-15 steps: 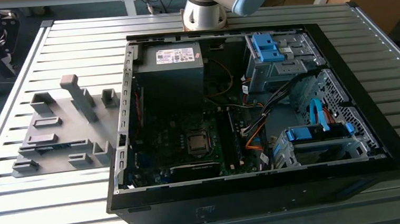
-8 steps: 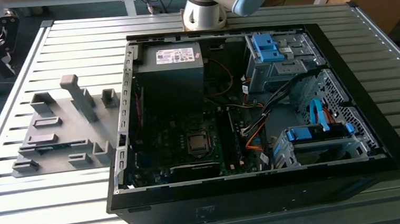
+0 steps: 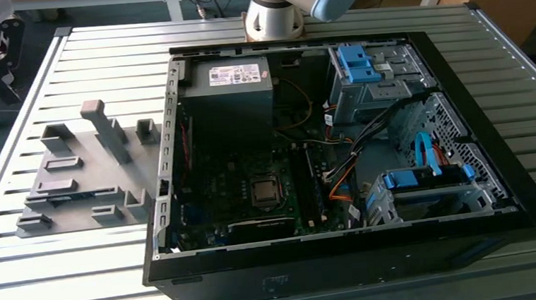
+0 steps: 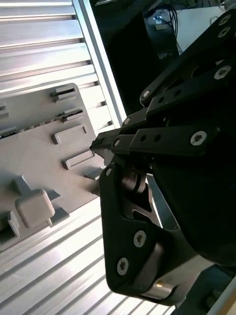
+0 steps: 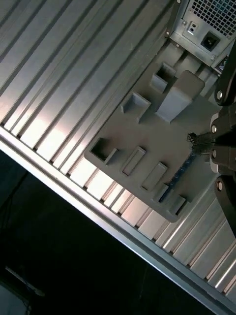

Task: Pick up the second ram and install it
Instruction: 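Pick up the second ram and move it above second insertion slot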

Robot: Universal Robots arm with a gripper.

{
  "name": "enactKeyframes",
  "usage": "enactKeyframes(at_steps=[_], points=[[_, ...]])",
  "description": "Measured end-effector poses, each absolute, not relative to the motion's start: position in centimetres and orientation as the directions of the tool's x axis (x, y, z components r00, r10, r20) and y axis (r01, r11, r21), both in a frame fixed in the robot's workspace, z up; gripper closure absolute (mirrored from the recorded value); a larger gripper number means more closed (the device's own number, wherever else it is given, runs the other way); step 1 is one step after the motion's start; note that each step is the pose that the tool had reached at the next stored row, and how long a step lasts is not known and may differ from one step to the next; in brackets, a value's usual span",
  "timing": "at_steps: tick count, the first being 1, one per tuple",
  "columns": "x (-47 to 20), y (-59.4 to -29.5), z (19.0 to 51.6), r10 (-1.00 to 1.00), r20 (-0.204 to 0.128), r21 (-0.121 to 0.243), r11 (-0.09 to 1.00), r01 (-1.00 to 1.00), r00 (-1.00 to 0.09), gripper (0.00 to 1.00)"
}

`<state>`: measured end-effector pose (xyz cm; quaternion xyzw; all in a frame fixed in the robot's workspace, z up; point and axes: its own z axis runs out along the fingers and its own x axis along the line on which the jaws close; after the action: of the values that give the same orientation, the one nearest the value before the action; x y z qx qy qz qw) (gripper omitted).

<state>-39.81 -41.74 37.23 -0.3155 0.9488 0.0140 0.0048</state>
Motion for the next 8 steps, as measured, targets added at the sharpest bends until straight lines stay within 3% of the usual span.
enactKeyframes(at_steps=[8], points=[[-39.89, -41.74, 37.21, -0.688, -0.018, 0.024, 0.726, -0.688, -0.726, 0.89]])
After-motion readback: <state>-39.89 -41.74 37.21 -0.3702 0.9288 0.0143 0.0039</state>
